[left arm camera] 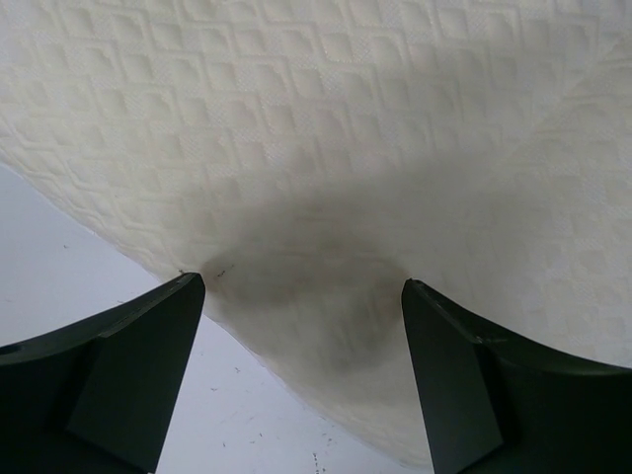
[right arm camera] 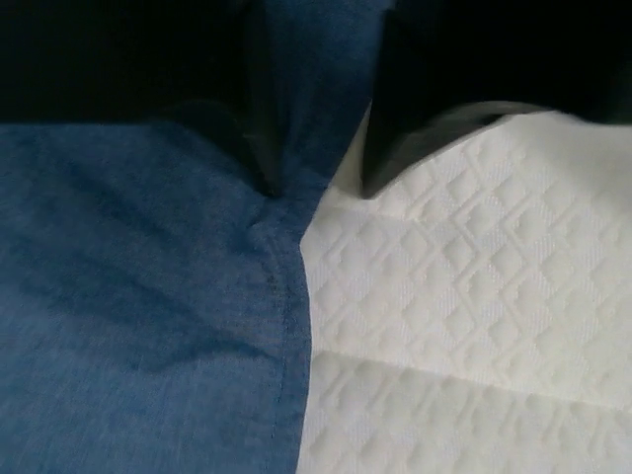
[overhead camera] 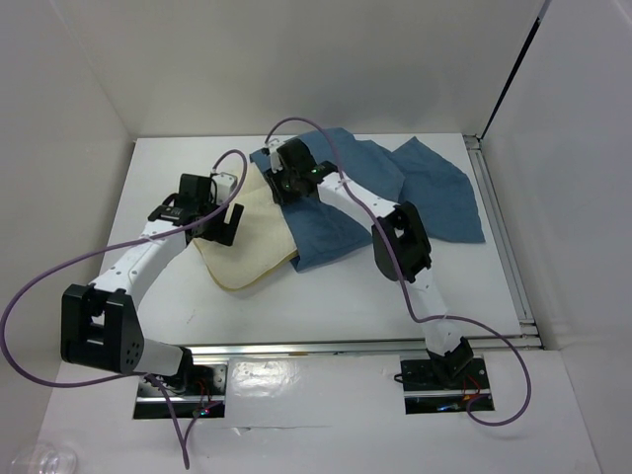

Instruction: Put the pillow into the pillowcase

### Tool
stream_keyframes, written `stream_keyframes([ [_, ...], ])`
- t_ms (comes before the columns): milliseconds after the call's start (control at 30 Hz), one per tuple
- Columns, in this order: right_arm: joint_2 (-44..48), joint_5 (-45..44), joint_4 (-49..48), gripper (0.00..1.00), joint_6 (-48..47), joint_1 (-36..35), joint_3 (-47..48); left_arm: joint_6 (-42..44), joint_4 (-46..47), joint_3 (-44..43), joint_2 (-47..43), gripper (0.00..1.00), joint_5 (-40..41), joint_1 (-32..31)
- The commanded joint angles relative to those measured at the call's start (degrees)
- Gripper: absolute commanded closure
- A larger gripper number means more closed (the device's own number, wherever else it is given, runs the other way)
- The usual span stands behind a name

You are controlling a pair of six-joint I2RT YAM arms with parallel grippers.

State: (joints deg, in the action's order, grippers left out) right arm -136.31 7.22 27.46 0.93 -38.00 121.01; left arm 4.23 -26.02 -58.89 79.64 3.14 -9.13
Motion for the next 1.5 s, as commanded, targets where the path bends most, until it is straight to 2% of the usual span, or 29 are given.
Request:
stream_keyframes([
  [0, 3.1, -4.9, -5.5, 0.68, -2.4, -1.0, -0.2, -1.3, 0.5, -1.6, -0.4, 0.05, -0.1, 0.2],
  [100, 1.7, -3.2, -5.5, 0.96, -2.4, -1.0, 1.0, -1.3, 0.5, -1.6, -0.4, 0.05, -0.7, 0.2],
  [133, 1.1, -2.5, -4.2, 1.00, -2.4, -1.0, 2.5, -1.3, 0.5, -1.6, -0.4, 0.05, -0.7, 0.2],
  [233, 1.1, 4.1, -1.5, 1.00, -1.0, -1.0, 6.7, -1.9, 0.5, -1.6, 0.1, 0.05, -1.2, 0.2],
  [367, 2.4, 8.5, -0.1, 1.00, -0.4, -2.2, 9.1, -3.1, 1.1, -1.6, 1.7, 0.05, -1.7, 0.2],
  [733, 2.3, 37.4, 8.0, 1.00, 6.2, -4.0, 15.0, -9.0, 4.9, -3.9, 5.4, 0.05, -3.4, 0.2],
  [833, 0.8, 38.2, 10.5, 1.00, 6.2, -4.0, 17.2, -10.5, 5.5, -5.6, 6.1, 0.09, -5.9, 0.2],
  [933, 0.8, 39.5, 12.5, 1.00, 5.7, -3.5, 17.8, -11.1, 4.9, -8.4, 7.4, 0.24, -10.0, 0.2],
  [1000, 1.7, 39.5, 14.7, 1.00, 3.9, -3.0, 16.1, -11.1, 4.4, -9.1, 5.2, 0.26, -10.6, 0.2],
  [1067, 3.3, 38.9, 15.3, 1.00, 2.9, -1.7, 13.4, -11.1, 4.4, -10.6, 2.3, 0.20, -9.9, 0.9],
  [1133, 5.5, 37.4, 16.0, 1.00, 1.8, -1.7, 10.0, -9.9, 3.7, -12.5, 2.3, 0.09, -6.4, 0.9],
  [1233, 7.1, 35.9, 16.6, 1.00, 0.5, -1.2, 7.6, -8.4, 0.0, -17.9, 4.2, 0.01, -1.8, 2.0],
  [1333, 7.6, 35.3, 16.6, 1.00, -0.1, -1.2, 7.6, -7.6, -1.4, -22.0, 6.4, 0.01, -0.2, 3.6],
  [1467, 7.6, 34.7, 16.6, 1.00, -0.7, -1.2, 6.5, -6.2, -0.1, -22.6, 9.9, 0.01, 0.5, 6.3],
])
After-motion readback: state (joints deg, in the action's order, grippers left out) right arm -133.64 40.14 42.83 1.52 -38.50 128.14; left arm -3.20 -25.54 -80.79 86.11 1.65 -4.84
